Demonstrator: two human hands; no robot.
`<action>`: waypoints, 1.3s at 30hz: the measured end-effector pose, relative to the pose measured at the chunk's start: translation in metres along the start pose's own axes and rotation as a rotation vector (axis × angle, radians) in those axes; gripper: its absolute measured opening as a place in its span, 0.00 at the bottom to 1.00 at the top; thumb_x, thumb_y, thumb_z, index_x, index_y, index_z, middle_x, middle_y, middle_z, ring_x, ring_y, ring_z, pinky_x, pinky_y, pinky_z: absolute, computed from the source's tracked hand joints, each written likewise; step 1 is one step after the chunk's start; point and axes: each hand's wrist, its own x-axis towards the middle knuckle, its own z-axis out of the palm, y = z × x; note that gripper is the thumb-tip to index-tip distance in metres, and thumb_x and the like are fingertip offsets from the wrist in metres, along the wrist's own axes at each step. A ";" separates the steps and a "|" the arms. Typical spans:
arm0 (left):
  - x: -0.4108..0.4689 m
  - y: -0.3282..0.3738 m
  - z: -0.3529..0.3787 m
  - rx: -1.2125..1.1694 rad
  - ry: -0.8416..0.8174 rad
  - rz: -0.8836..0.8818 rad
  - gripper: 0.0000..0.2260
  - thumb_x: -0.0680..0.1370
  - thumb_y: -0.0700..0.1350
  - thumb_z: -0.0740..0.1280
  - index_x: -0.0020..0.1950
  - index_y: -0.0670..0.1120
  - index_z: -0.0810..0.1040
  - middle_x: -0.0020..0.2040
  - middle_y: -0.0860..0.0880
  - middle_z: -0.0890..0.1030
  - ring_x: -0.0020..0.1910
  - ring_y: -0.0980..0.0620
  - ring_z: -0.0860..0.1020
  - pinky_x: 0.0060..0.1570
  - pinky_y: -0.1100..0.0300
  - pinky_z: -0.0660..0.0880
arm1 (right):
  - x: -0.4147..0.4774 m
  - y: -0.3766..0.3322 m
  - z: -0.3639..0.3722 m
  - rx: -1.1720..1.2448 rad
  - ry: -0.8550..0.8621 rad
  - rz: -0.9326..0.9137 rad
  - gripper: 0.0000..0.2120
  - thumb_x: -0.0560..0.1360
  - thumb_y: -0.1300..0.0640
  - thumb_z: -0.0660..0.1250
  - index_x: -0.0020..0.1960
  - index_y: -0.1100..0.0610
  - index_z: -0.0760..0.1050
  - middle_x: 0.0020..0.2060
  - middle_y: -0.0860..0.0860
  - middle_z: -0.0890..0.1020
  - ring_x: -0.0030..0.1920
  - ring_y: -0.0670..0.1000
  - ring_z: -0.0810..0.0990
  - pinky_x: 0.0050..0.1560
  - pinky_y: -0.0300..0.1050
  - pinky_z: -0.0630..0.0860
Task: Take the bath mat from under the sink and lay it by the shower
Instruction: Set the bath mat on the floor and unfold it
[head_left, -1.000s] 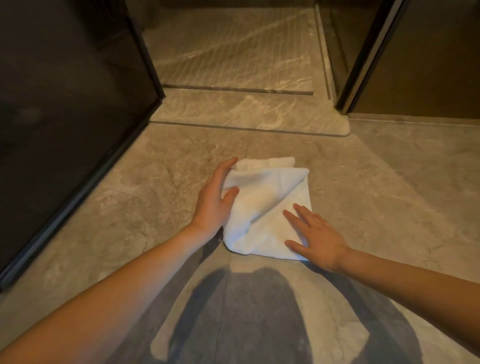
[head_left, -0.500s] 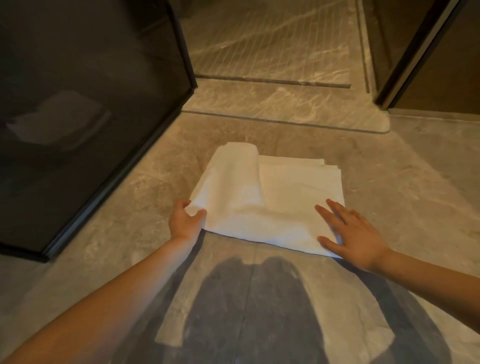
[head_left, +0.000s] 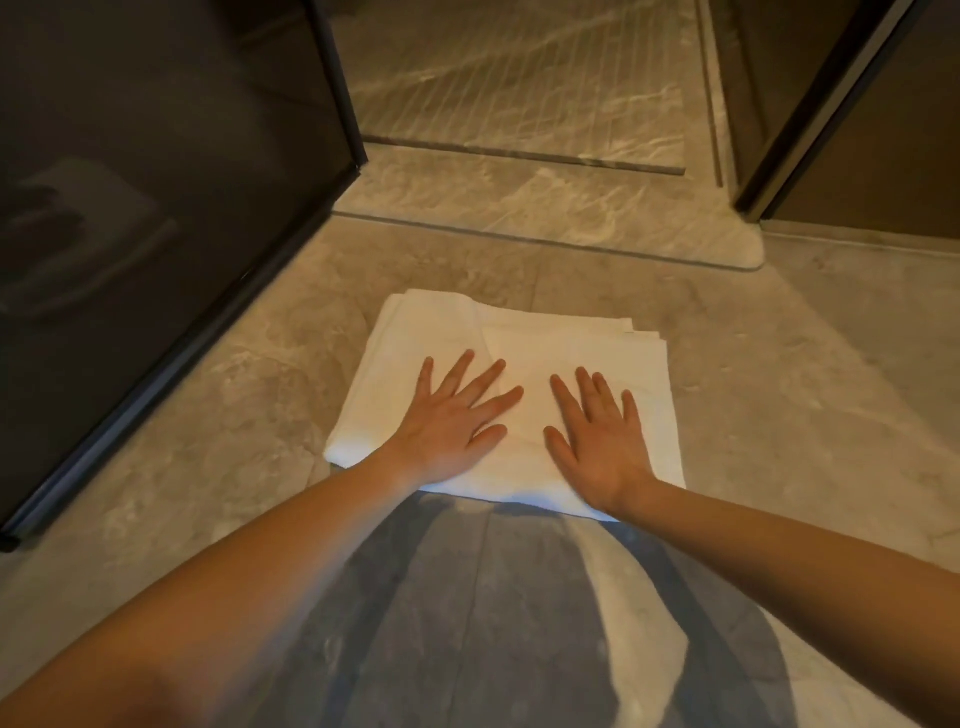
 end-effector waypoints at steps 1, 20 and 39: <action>-0.001 -0.003 0.006 -0.036 0.004 -0.024 0.25 0.79 0.66 0.41 0.76 0.68 0.45 0.80 0.57 0.43 0.78 0.46 0.37 0.71 0.35 0.37 | -0.001 0.004 0.004 -0.035 0.009 -0.005 0.31 0.80 0.38 0.43 0.80 0.45 0.39 0.80 0.54 0.44 0.79 0.56 0.41 0.75 0.61 0.39; -0.028 -0.023 -0.013 0.110 0.086 0.124 0.24 0.82 0.60 0.44 0.78 0.61 0.50 0.80 0.54 0.49 0.79 0.44 0.43 0.73 0.38 0.38 | 0.017 -0.048 -0.026 -0.024 -0.048 0.098 0.34 0.80 0.37 0.46 0.80 0.48 0.40 0.79 0.59 0.47 0.76 0.71 0.46 0.71 0.70 0.50; -0.068 -0.085 -0.002 -0.149 -0.023 -0.237 0.24 0.83 0.56 0.49 0.79 0.59 0.50 0.81 0.52 0.49 0.78 0.48 0.46 0.74 0.45 0.46 | 0.106 -0.066 -0.024 -0.254 -0.086 -0.306 0.35 0.74 0.30 0.42 0.78 0.39 0.40 0.80 0.50 0.49 0.77 0.65 0.47 0.73 0.71 0.46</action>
